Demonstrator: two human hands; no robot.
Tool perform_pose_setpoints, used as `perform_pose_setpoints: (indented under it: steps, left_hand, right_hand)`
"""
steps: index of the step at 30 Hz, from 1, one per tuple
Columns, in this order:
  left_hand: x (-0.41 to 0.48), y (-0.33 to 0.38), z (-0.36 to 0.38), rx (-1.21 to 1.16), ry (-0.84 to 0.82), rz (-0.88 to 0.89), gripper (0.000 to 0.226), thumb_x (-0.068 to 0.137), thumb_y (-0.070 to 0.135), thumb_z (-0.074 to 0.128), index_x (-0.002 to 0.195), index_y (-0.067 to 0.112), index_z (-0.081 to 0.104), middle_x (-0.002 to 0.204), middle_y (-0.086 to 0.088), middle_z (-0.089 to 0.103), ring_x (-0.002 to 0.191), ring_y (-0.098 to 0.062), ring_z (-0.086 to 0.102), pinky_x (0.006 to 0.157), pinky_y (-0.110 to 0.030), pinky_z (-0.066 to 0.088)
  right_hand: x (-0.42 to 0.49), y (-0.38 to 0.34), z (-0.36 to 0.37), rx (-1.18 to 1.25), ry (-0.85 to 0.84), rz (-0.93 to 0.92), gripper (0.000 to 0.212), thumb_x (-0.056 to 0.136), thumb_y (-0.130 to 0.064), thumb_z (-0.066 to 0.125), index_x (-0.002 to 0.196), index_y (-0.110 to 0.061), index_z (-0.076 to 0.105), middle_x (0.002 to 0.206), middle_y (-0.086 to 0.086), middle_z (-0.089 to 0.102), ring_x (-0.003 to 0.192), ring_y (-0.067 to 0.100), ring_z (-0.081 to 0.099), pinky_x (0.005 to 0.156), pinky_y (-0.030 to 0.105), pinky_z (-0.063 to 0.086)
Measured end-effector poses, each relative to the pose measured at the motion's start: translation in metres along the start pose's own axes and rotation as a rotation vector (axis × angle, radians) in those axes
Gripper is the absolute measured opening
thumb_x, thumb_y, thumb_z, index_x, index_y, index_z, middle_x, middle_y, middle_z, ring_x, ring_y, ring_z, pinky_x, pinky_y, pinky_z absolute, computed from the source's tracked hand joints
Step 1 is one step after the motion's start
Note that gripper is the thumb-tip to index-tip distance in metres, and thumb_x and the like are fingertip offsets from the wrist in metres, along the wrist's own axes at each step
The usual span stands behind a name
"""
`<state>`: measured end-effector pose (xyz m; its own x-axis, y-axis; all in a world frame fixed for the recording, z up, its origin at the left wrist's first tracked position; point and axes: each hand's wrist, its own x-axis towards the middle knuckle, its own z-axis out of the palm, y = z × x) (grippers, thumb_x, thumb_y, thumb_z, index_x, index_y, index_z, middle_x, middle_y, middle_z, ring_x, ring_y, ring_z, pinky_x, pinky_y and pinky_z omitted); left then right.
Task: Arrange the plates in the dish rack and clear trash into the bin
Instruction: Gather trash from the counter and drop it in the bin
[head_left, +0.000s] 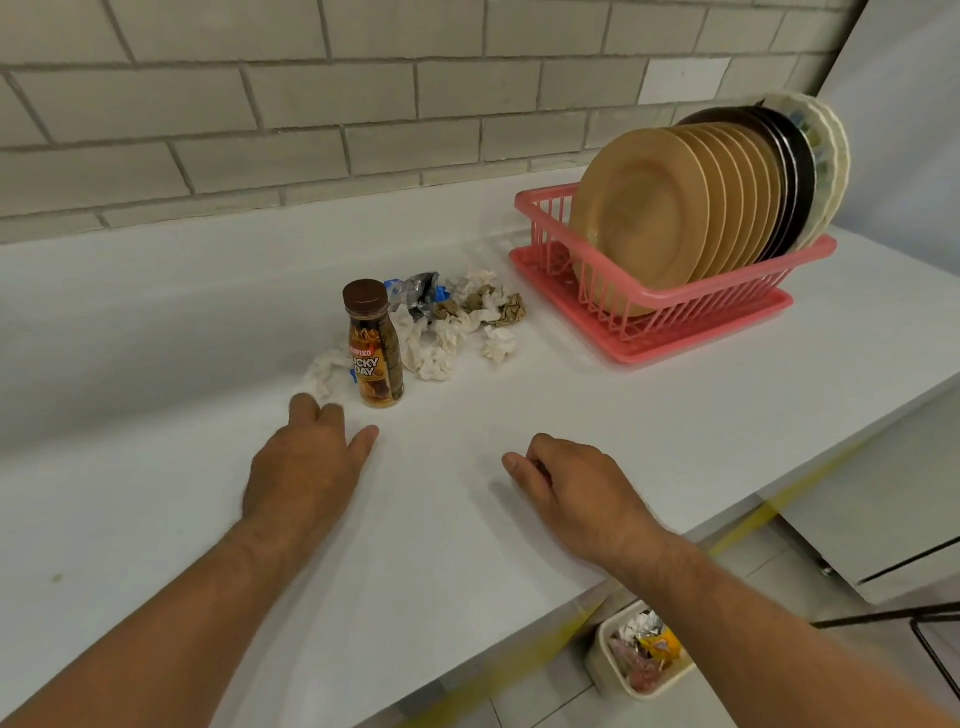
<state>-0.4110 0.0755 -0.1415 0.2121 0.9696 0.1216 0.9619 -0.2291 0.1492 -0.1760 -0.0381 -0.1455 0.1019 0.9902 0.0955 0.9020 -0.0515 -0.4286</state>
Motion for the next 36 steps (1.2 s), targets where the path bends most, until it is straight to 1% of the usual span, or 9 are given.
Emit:
perform_pose_setpoints:
  steps: [8, 11, 15, 19, 24, 28, 30, 32, 36]
  left_hand:
    - [0.001, -0.007, 0.016, -0.045, 0.025, 0.073, 0.031, 0.097, 0.039, 0.046, 0.079, 0.014, 0.052, 0.076, -0.004, 0.056, 0.074, -0.023, 0.053, 0.063, -0.032, 0.040]
    - [0.001, -0.007, 0.017, 0.018, 0.040, 0.129, 0.029, 0.095, 0.039, 0.052, 0.095, 0.011, 0.063, 0.101, -0.007, 0.053, 0.092, -0.022, 0.051, 0.074, -0.032, 0.048]
    - [0.006, -0.005, 0.011, -0.182, 0.002, 0.009, 0.040, 0.095, 0.043, 0.047, 0.112, 0.008, 0.050, 0.141, -0.010, 0.035, 0.103, -0.027, 0.055, 0.080, -0.034, 0.049]
    - [0.013, -0.006, 0.009, -0.048, -0.053, 0.028, 0.050, 0.100, 0.035, 0.037, 0.143, 0.009, 0.026, 0.140, -0.013, 0.039, 0.108, -0.027, 0.057, 0.082, -0.032, 0.048]
    - [0.024, -0.011, 0.015, -0.026, -0.022, 0.034, 0.038, 0.102, 0.026, 0.033, 0.133, 0.006, 0.043, 0.132, -0.015, 0.050, 0.111, -0.028, 0.055, 0.090, -0.034, 0.046]
    - [0.032, -0.015, 0.008, -0.106, 0.048, -0.022, 0.056, 0.097, 0.045, 0.039, 0.143, 0.013, 0.034, 0.127, -0.015, 0.056, 0.111, -0.033, 0.053, 0.085, -0.041, 0.046]
    - [0.039, -0.017, -0.002, -0.054, 0.086, -0.030, 0.055, 0.093, 0.048, 0.047, 0.134, 0.012, 0.048, 0.114, -0.016, 0.059, 0.103, -0.034, 0.053, 0.080, -0.041, 0.044]
    - [0.047, -0.018, -0.014, -0.051, 0.166, -0.004, 0.041, 0.091, 0.041, 0.055, 0.107, 0.005, 0.066, 0.094, -0.015, 0.058, 0.092, -0.034, 0.050, 0.074, -0.041, 0.043]
    - [0.053, -0.013, -0.030, -0.337, 0.329, 0.046, 0.028, 0.088, 0.016, 0.063, 0.064, 0.004, 0.055, 0.083, -0.005, 0.042, 0.084, -0.022, 0.045, 0.060, -0.032, 0.041]
  right_hand:
    - [0.008, 0.002, -0.003, 0.025, 0.021, 0.016, 0.039, 0.095, -0.055, 0.030, 0.068, -0.027, 0.035, 0.065, -0.007, 0.050, 0.061, 0.009, 0.048, 0.054, 0.028, 0.034]
    - [0.011, -0.001, -0.004, 0.032, 0.028, 0.009, 0.039, 0.095, -0.055, 0.031, 0.068, -0.027, 0.036, 0.066, -0.008, 0.051, 0.062, 0.009, 0.049, 0.054, 0.027, 0.034]
    - [0.016, -0.005, -0.005, 0.046, 0.041, 0.005, 0.039, 0.095, -0.054, 0.032, 0.069, -0.027, 0.038, 0.066, -0.008, 0.051, 0.063, 0.009, 0.049, 0.056, 0.027, 0.038]
    - [0.018, -0.008, -0.005, 0.051, 0.051, 0.008, 0.039, 0.094, -0.055, 0.032, 0.068, -0.027, 0.037, 0.066, -0.008, 0.051, 0.062, 0.009, 0.049, 0.056, 0.027, 0.039]
    - [0.019, -0.009, 0.001, 0.046, 0.037, 0.008, 0.039, 0.094, -0.056, 0.032, 0.067, -0.028, 0.037, 0.066, -0.008, 0.051, 0.063, 0.008, 0.049, 0.055, 0.024, 0.037]
    - [0.022, -0.009, -0.001, 0.031, 0.038, 0.013, 0.038, 0.094, -0.056, 0.032, 0.068, -0.028, 0.038, 0.067, -0.009, 0.051, 0.063, 0.007, 0.049, 0.055, 0.022, 0.036]
    - [0.025, -0.010, -0.003, 0.019, 0.042, 0.014, 0.037, 0.094, -0.055, 0.033, 0.069, -0.028, 0.039, 0.067, -0.009, 0.051, 0.064, 0.007, 0.049, 0.056, 0.023, 0.037]
    - [0.028, -0.013, -0.005, 0.028, 0.051, 0.017, 0.035, 0.095, -0.053, 0.035, 0.072, -0.027, 0.042, 0.068, -0.009, 0.052, 0.064, 0.007, 0.050, 0.057, 0.025, 0.040]
    - [0.036, -0.018, -0.007, 0.086, 0.036, 0.061, 0.022, 0.098, -0.037, 0.037, 0.093, -0.024, 0.053, 0.071, -0.011, 0.056, 0.068, 0.011, 0.054, 0.066, 0.033, 0.049]
